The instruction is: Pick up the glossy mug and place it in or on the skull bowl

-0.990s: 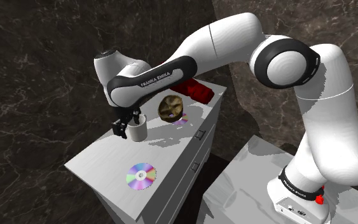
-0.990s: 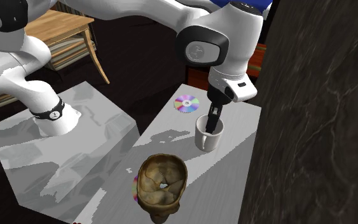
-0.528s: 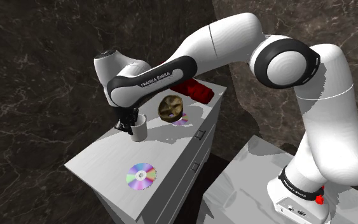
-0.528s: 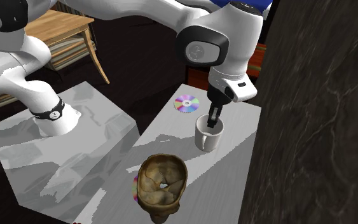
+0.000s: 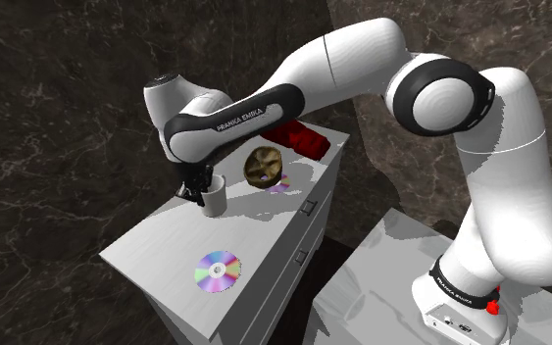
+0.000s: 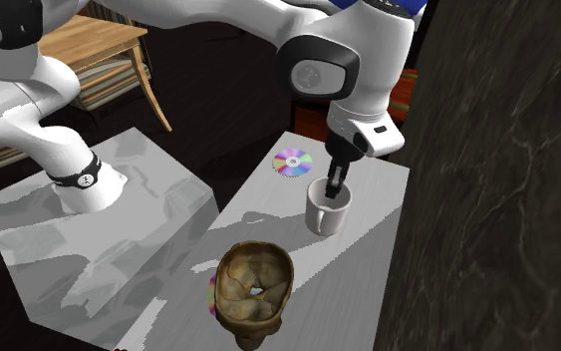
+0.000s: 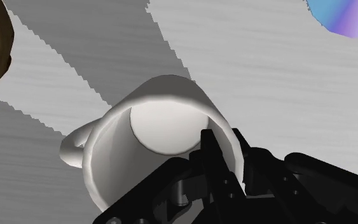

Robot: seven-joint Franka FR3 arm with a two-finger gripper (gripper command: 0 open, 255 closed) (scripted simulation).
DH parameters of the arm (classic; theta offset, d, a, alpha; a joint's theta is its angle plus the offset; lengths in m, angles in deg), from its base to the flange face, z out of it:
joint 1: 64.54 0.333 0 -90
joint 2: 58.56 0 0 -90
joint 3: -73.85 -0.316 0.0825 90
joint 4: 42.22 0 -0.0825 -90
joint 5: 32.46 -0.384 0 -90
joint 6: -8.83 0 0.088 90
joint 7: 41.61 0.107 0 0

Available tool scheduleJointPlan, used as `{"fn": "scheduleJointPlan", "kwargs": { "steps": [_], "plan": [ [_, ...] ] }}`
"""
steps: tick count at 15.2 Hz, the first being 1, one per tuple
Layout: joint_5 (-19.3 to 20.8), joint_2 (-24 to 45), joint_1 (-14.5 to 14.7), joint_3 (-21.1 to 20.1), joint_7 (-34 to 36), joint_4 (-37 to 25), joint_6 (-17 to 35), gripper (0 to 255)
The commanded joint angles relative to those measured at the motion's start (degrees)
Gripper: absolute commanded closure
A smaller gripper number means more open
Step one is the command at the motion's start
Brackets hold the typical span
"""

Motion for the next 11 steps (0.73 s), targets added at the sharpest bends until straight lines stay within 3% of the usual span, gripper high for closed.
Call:
{"fn": "scheduleJointPlan", "kwargs": {
  "steps": [1,11],
  "plan": [
    [-0.2,-0.5,0.0,-0.1,-0.1,-0.6,-1.1,255],
    [-0.8,-2.3,0.1,-0.4,-0.8,-5.6,-7.8,255]
  ]
}}
